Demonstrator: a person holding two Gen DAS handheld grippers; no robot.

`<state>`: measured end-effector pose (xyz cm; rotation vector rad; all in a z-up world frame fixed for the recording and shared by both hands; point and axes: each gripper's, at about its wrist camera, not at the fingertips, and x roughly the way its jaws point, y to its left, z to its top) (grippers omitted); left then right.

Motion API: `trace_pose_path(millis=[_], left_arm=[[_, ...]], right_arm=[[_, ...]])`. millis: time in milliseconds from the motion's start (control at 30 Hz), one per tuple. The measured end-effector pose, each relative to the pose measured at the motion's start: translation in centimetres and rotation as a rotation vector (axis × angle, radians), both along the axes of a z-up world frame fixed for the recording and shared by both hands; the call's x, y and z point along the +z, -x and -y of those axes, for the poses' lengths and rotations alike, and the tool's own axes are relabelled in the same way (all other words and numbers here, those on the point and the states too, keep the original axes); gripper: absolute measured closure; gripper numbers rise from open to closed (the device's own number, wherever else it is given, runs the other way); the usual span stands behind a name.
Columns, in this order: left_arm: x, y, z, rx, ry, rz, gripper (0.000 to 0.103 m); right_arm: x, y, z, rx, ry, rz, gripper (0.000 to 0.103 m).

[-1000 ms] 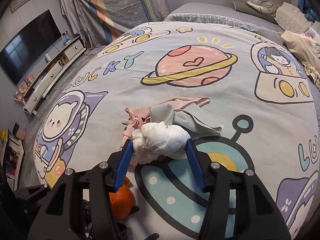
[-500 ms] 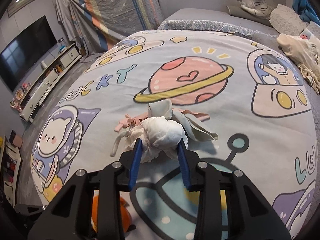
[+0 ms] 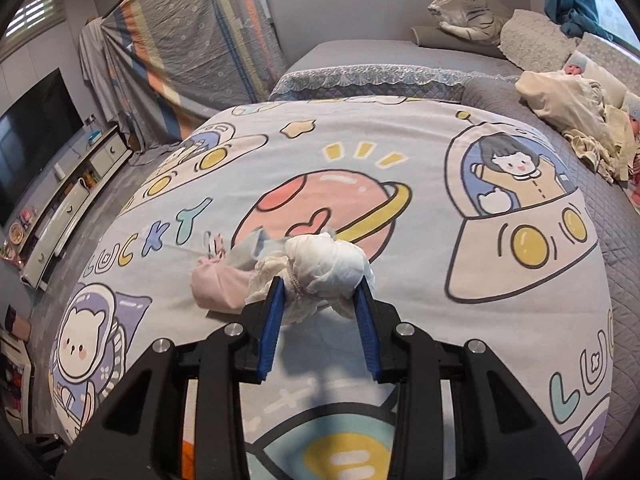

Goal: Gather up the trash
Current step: 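Carry the black bag and white tissue in both tools over the yellow bin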

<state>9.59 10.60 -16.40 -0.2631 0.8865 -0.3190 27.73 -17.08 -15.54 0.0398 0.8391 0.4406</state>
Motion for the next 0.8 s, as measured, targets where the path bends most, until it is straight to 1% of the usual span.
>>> trace_pose_path(millis=[133,333,633,800], left_arm=[[1.4,-0.1,-1.6,0.034,0.000,0.028,0.064],[3.8,0.1,-3.8,0.087,-0.025,0.090,0.064],[6.3,-0.7,-4.8,0.139,-0.053,0.149,0.064],[7.6,-1.7,-3.9,0.136,-0.070,0.173,0.064]], right_arm=[[1.1,0.3,1.6,-0.033,-0.012,0.035,0.070],[2.8,1.0,4.2,-0.077,-0.022,0.079,0.070],[4.8,2.7,8.5,-0.145,-0.027,0.125,0.070],[5.6,4.4,11.7,-0.197,-0.027,0.142,0.070]])
